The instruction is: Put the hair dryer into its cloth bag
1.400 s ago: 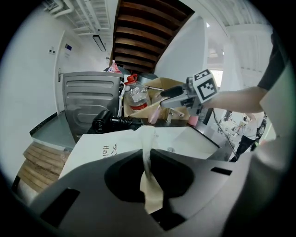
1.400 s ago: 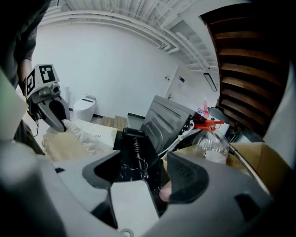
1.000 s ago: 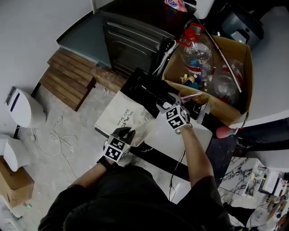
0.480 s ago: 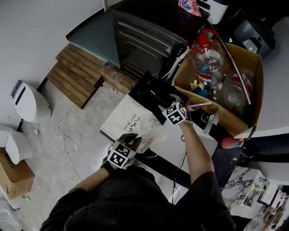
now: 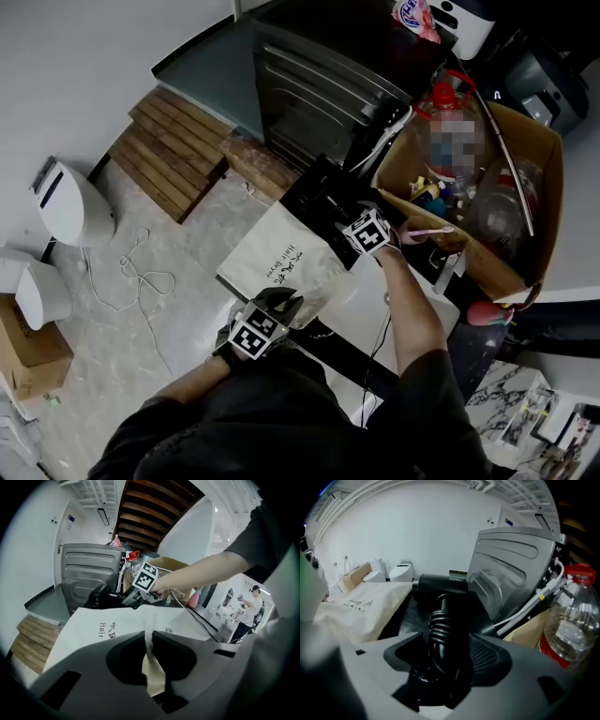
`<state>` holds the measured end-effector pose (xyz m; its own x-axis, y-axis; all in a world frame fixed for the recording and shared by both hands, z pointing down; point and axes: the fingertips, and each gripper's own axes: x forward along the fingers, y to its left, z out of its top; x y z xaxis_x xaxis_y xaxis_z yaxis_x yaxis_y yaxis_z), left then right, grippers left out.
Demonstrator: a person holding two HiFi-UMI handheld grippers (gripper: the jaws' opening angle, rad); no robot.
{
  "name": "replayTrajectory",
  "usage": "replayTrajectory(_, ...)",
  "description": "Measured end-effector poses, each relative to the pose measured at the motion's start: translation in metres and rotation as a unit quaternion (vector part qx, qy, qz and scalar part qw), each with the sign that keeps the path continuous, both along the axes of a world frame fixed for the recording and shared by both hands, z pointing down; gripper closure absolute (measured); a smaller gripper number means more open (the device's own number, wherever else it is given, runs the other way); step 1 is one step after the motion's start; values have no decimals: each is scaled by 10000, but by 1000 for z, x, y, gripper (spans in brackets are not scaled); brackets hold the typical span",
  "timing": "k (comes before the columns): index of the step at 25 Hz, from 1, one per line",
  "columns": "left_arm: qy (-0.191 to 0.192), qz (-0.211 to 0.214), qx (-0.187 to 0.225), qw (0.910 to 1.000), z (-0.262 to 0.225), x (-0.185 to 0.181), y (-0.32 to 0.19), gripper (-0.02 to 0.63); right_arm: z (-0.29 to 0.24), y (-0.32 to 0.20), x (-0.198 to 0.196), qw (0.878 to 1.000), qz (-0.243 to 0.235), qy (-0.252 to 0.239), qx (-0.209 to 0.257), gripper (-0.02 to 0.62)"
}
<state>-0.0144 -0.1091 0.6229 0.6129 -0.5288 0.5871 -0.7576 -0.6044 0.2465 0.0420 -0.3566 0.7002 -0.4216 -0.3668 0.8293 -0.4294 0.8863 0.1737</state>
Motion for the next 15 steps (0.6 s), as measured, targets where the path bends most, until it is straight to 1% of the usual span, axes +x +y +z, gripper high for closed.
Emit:
replayTrajectory(3, -14, 29, -19, 10000, 2, 0, 1, 571, 16, -1, 0, 9994, 5, -1, -343, 285)
replayTrajectory(6, -25, 39, -41, 10000, 4, 0, 2, 571, 19, -1, -1, 9976, 54, -199, -657, 285)
replayTrajectory(7, -23, 38, -50, 10000, 4, -1, 2, 571, 20, 0, -2, 9968, 40, -267, -758, 293)
replayTrajectory(8, -20, 36, -61, 10000, 4, -1, 2, 571, 20, 1, -3, 9958, 28, -333, -849, 322)
replayTrajectory(9, -12, 34, -74, 10000, 4, -1, 2, 571, 20, 2, -4, 9951, 32, -394, -903, 350)
replayTrajectory(15, 39, 29, -142, 9999, 4, -4, 4, 571, 18, 6, -6, 9951, 129, -477, -856, 368)
